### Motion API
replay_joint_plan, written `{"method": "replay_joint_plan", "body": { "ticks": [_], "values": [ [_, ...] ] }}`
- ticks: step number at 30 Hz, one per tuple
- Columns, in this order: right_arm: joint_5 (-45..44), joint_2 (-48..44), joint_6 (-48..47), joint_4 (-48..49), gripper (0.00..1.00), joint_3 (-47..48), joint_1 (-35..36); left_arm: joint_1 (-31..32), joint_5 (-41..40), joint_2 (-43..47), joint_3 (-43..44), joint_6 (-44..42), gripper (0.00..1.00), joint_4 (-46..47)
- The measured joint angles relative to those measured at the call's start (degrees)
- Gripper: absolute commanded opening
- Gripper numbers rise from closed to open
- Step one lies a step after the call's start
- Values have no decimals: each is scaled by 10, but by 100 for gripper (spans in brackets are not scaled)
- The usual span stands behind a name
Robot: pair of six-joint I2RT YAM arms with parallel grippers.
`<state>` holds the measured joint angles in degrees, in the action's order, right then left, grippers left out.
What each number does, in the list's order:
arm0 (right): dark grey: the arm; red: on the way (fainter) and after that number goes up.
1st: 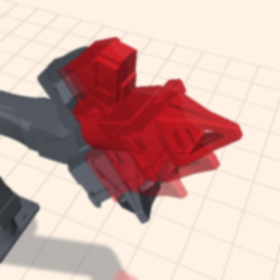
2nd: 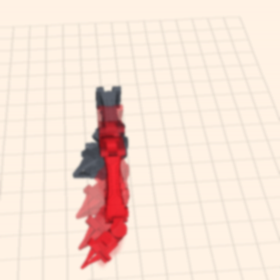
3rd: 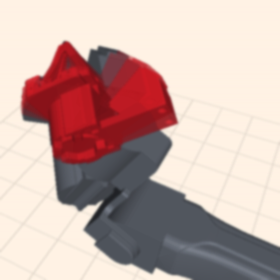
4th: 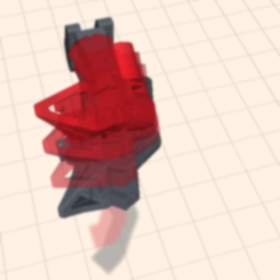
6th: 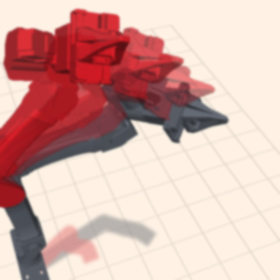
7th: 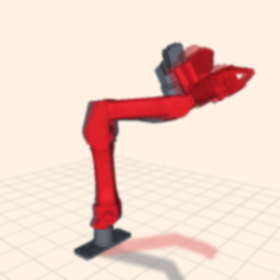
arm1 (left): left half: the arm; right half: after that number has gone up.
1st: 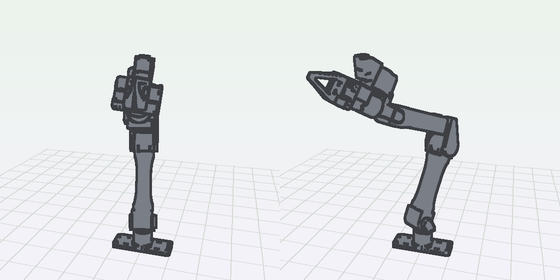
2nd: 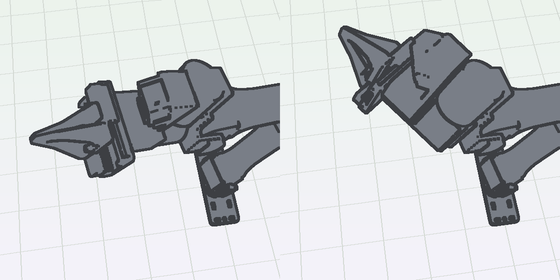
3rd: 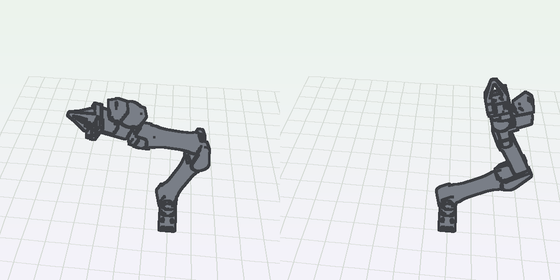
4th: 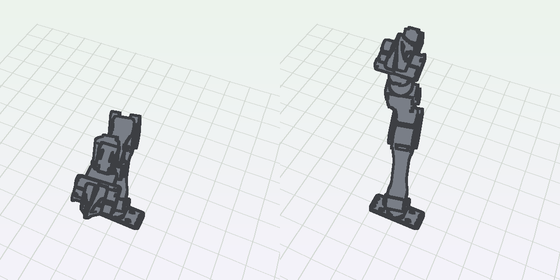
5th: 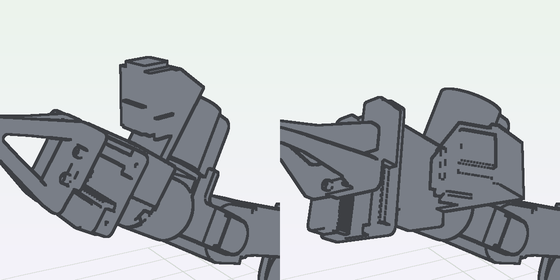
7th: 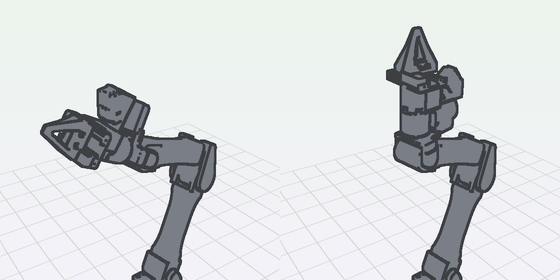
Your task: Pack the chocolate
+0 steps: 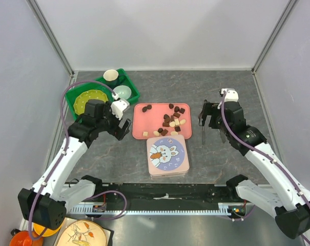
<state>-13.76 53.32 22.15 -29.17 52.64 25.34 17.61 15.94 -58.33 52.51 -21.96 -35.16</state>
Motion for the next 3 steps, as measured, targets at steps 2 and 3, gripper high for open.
{"method": "replay_joint_plan", "body": {
  "ticks": [2, 3],
  "values": [
    [2, 0, -1, 0, 98, -8, 0, -7, 11, 5, -2, 14, 99, 4],
    [2, 0, -1, 0, 98, -10, 0, -9, 14, 6, -2, 19, 99, 6]
  ]
}}
